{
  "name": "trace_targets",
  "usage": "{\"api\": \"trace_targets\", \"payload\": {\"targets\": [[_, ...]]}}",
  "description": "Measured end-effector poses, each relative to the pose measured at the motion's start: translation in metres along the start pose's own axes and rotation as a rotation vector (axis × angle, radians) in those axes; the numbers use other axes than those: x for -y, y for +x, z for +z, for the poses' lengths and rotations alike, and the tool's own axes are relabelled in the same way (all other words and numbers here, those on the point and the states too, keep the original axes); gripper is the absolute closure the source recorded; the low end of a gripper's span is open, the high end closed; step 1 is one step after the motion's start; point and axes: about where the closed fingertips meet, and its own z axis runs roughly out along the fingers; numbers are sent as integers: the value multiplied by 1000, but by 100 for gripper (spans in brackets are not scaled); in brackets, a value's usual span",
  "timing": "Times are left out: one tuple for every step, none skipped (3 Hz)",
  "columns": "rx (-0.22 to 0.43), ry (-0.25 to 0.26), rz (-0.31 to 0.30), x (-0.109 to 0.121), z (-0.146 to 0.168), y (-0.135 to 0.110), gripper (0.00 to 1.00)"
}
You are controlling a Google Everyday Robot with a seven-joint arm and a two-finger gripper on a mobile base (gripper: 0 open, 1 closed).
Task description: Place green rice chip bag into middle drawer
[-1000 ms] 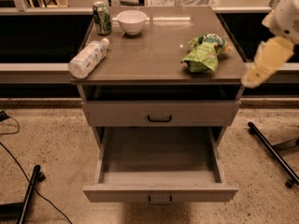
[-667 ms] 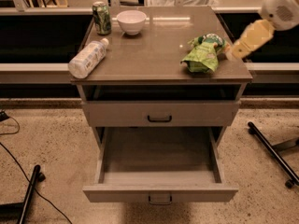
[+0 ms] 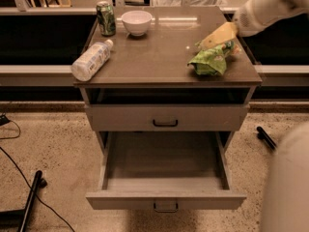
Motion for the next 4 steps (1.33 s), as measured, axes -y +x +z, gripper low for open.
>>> {"api": "trace_targets", "payload": {"targets": [[-113,-34,163,-8,69,9,19],[-125,-42,185,-10,75,9,42],[-122,-64,184,-10,74,11,65],[-114,-68,183,-10,70,9,88]]}}
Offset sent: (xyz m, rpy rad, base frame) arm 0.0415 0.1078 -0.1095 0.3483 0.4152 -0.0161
